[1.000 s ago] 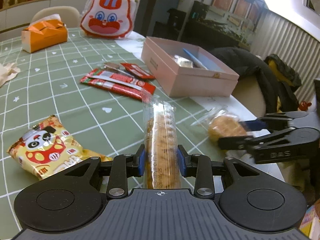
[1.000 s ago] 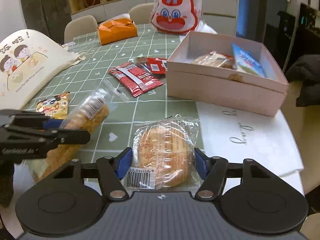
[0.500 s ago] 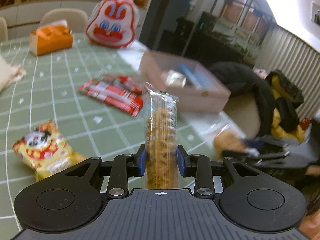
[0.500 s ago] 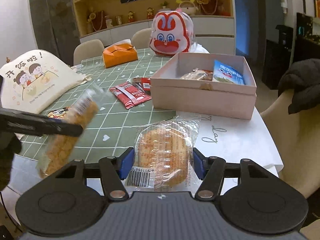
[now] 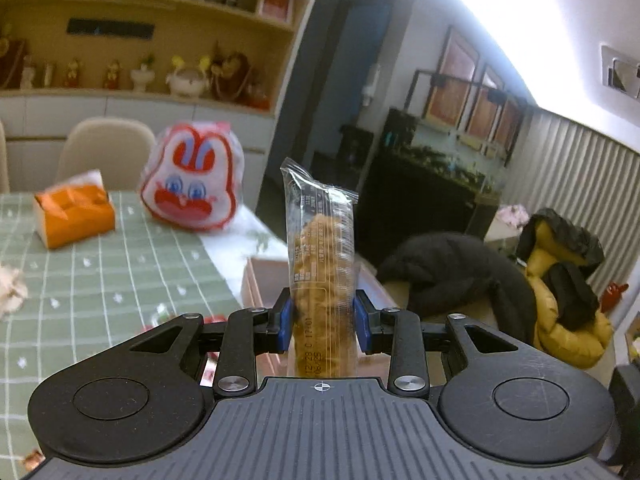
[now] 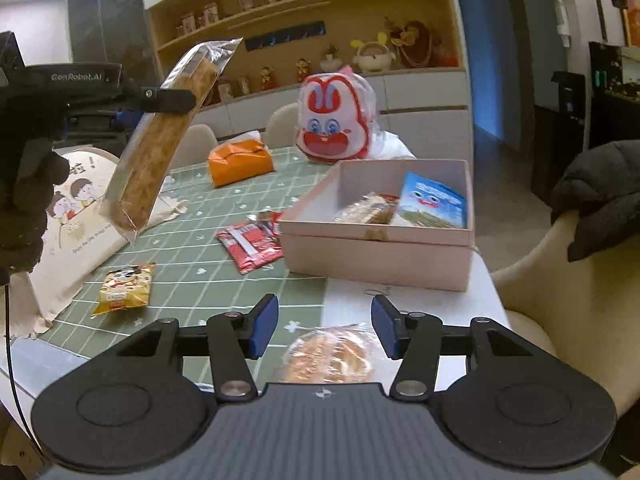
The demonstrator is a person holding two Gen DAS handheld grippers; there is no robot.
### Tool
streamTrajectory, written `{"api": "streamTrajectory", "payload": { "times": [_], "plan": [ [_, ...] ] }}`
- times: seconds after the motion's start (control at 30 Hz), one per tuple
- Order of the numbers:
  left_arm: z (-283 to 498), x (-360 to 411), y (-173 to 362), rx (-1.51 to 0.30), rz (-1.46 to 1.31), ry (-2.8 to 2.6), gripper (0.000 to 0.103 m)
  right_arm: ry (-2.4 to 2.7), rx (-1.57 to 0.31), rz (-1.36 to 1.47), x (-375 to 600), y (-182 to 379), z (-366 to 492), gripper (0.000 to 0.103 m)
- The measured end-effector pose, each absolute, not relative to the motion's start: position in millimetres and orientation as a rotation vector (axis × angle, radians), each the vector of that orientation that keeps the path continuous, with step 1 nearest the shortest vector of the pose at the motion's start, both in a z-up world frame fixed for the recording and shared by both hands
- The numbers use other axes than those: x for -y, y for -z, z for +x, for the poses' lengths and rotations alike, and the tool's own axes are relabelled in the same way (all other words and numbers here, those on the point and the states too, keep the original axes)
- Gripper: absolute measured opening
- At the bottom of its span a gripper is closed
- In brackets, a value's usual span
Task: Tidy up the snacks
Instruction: 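Carry the wafer-stick packet up with the left tool while the right lifts the bread packet toward the pink box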
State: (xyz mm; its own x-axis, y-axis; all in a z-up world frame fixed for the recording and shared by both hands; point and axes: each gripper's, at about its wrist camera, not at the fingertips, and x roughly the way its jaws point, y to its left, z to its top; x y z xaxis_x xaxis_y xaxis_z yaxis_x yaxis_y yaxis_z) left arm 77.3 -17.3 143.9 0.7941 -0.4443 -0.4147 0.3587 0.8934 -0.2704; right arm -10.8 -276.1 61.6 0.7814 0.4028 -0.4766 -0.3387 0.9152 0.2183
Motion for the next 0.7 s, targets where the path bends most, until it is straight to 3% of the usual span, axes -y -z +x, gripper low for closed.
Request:
{"api": "streamTrajectory", "payload": {
  "times": [0.07,0.13,0.53,0.6,0.67,0.7],
  "plan": [
    [78.8,19.2,-127.7,-0.552,-0.182,0.448,0.035,-0.391,-0.553,0.111,279.6,-59.2,-13.4,0.071],
    [77.9,15.4,-111.0,-0.615,-0.196,0.464,0.035,-0.385,-0.562,0.111,280.0,-55.5,-17.2,0.077],
    [37.4,-15.4,-78.1,-0.673,-0.16,0.466,0.035,-0.237,-0.72,-0.08,217.6,-26.7,5.0,0.082],
    [36.1,-17.0,-74.9,-0.684,-0.163,0.482,0.035,-0.23,-0.739,-0.067,219.7,-24.3,6.6,0.08],
    [39.3,-18.4,-74.9,-0.686,-0.172,0.496,0.035,-0.257,-0.741,-0.045,224.6,-29.4,2.9,0.056],
    [40.2,-18.6,-76.3,-0.682,-0.178,0.502,0.035,-0.277,-0.741,-0.038,227.0,-33.5,1.1,0.052]
  ]
}}
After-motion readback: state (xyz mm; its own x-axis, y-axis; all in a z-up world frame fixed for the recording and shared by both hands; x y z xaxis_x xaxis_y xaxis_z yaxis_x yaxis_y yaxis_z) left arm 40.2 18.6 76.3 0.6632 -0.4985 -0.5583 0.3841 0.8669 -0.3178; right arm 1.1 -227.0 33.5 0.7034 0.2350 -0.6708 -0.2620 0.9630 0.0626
